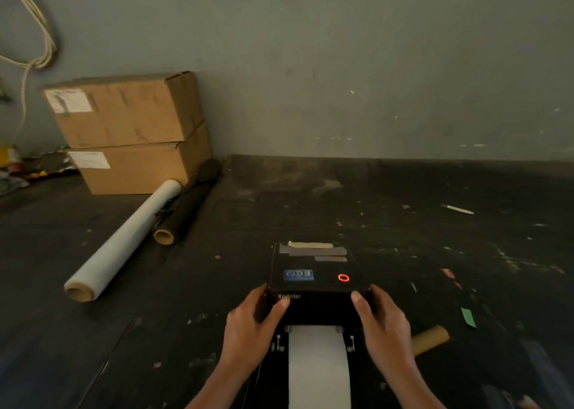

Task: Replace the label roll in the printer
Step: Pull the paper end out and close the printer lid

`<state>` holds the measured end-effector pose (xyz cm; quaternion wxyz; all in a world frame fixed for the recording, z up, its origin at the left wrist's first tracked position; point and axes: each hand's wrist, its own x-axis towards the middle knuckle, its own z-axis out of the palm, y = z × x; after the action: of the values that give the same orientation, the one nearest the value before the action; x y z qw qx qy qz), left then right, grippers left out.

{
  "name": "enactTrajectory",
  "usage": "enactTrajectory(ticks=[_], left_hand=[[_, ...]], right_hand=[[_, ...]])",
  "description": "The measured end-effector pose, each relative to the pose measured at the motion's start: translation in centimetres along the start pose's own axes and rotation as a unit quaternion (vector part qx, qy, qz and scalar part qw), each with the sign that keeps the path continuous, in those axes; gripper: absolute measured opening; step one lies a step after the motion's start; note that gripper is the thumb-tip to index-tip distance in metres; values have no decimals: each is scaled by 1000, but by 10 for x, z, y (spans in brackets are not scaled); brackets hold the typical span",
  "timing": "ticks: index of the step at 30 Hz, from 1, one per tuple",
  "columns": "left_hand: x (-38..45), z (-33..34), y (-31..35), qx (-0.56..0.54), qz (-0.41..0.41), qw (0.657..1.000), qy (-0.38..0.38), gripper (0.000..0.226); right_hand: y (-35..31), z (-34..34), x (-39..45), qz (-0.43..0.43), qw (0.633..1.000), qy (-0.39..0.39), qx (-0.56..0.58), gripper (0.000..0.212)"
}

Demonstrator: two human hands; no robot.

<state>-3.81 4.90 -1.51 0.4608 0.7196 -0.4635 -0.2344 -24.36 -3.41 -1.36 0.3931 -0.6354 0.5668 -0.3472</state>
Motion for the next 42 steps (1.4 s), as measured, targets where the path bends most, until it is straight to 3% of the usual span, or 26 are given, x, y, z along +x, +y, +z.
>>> enactTrajectory(ticks=[6, 11, 16, 22, 26, 42], left_hand=[[-27, 4, -22, 10, -10, 1000, -16, 64], [-32, 4, -28, 22, 3, 999, -29, 56], [-14, -1, -19, 41, -36, 998, -37, 83], [33, 11, 13, 57, -11, 993, -102, 89], [38, 26, 3, 143, -39, 982, -117, 101], [32, 35, -20, 159, -51, 982, -92, 97]], right_hand=[[32, 4, -31, 3, 1000, -23, -13, 58], [38, 3, -34, 12, 999, -38, -29, 56], [30, -6, -19, 7, 996, -55, -72, 60], [-4, 5, 12, -20, 989, -90, -120, 70], [2, 13, 8, -36, 991, -81, -103, 69], [27, 24, 2, -26, 998, -45, -19, 55]])
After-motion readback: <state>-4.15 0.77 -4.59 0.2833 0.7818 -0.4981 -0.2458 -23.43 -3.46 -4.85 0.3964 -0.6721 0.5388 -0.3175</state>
